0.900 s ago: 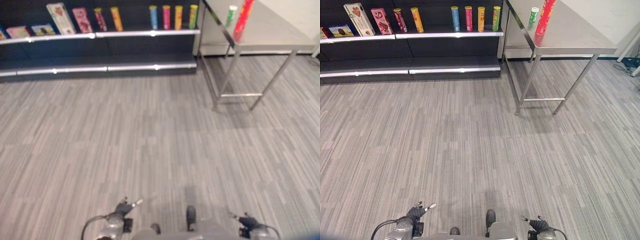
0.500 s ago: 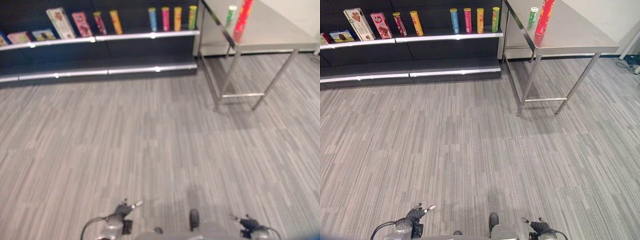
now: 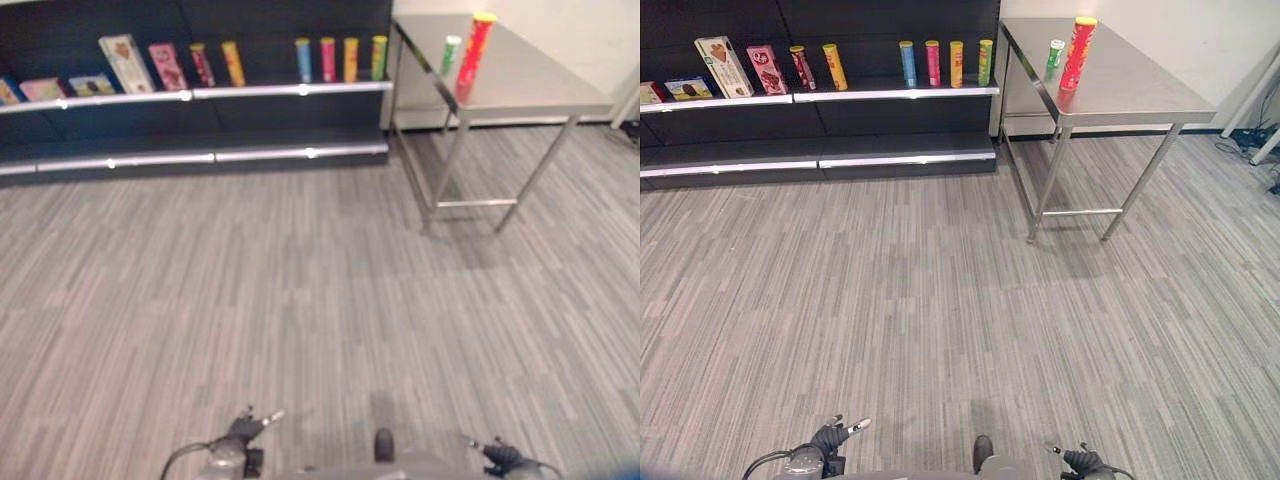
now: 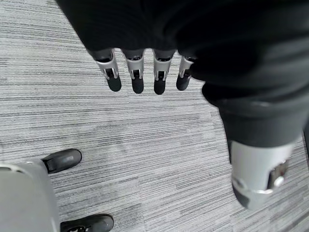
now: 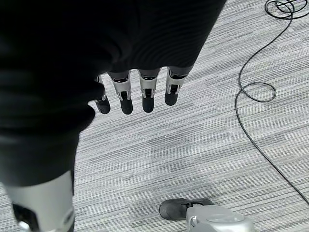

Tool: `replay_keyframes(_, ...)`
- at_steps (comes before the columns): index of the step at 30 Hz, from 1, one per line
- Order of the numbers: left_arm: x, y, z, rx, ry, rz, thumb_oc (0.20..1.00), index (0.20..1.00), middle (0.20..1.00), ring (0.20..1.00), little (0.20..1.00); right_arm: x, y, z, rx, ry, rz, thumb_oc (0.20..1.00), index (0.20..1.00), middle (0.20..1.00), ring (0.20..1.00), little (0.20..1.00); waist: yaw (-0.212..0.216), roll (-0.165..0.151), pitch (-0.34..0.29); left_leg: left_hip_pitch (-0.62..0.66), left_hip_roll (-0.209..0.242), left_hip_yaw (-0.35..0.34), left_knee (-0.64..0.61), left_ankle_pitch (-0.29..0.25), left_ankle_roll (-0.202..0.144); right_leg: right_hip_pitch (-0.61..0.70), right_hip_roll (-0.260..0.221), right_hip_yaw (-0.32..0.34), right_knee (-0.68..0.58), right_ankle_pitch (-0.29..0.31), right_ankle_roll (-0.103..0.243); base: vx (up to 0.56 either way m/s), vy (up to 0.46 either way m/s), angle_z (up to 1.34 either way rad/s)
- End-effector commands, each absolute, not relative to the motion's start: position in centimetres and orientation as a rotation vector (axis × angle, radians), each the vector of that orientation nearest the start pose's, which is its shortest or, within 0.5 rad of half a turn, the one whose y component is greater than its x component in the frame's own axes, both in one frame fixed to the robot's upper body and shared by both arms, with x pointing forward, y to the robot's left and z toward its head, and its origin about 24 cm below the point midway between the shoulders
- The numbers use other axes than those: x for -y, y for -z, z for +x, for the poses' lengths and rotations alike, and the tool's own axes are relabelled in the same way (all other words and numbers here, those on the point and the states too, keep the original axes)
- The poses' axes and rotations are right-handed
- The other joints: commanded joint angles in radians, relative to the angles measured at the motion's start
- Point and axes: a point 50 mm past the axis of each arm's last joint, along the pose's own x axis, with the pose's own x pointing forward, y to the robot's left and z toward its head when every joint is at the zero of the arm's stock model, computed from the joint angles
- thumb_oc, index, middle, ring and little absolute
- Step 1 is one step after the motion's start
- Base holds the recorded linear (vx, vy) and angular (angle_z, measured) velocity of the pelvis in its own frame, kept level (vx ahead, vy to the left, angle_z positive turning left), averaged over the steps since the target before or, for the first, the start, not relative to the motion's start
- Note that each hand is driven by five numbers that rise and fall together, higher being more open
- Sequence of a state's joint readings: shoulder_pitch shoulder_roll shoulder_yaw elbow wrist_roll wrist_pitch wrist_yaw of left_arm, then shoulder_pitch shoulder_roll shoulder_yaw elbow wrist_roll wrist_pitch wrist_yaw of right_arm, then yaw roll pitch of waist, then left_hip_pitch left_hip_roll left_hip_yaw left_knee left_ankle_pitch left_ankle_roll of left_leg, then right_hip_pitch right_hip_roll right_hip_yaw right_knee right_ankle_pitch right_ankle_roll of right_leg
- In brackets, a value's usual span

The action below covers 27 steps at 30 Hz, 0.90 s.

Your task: Put the goods on the table back onto the shelves and tidy them up.

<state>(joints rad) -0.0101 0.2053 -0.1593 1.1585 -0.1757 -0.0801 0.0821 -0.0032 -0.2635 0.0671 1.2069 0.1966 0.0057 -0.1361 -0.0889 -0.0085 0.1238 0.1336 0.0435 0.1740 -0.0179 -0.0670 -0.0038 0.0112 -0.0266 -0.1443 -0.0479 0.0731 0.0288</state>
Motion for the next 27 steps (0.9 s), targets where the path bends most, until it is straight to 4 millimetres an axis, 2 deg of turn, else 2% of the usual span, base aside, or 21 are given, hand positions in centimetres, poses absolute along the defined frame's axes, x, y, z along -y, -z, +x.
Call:
replay_keyframes(1, -22.94, 14.81, 13.09, -1.018, -0.148, 0.223, 1.000, 1.000, 1.000, 1.000, 1.000, 26.07, 14.82, 11.23, -1.130, 0.336, -0.205, 1.000, 1.000, 1.000, 1.000, 1.000, -0.018, -0.025, 0.024, -0.022, 0.058, -0.043, 0.059, -0.045, -0.107, 0.044, -0.102, 0.017, 0.102, -0.183, 0.143, 0.00, 0.000, 0.00)
replay_keyframes(15, -22.90, 14.98, 12.65, -1.033, -0.148, 0.233, 1.000, 1.000, 1.000, 1.000, 1.000, 26.16, 14.87, 10.99, -1.136, 0.337, -0.218, 1.000, 1.000, 1.000, 1.000, 1.000, -0.012, -0.022, 0.027, -0.019, 0.071, -0.055, 0.045, -0.030, -0.112, 0.058, -0.087, 0.016, 0.087, -0.190, 0.134, -0.01, -0.011, 0.00)
replay_keyframes(27, -22.93, 14.61, 13.60, -1.001, -0.154, 0.232, 1.000, 1.000, 1.000, 1.000, 1.000, 26.01, 14.72, 11.66, -1.121, 0.337, -0.215, 1.000, 1.000, 1.000, 1.000, 1.000, -0.013, -0.027, 0.042, -0.073, 0.039, -0.069, 0.085, -0.050, -0.088, 0.001, -0.104, 0.049, 0.103, -0.166, 0.151, -0.01, 0.043, -0.02)
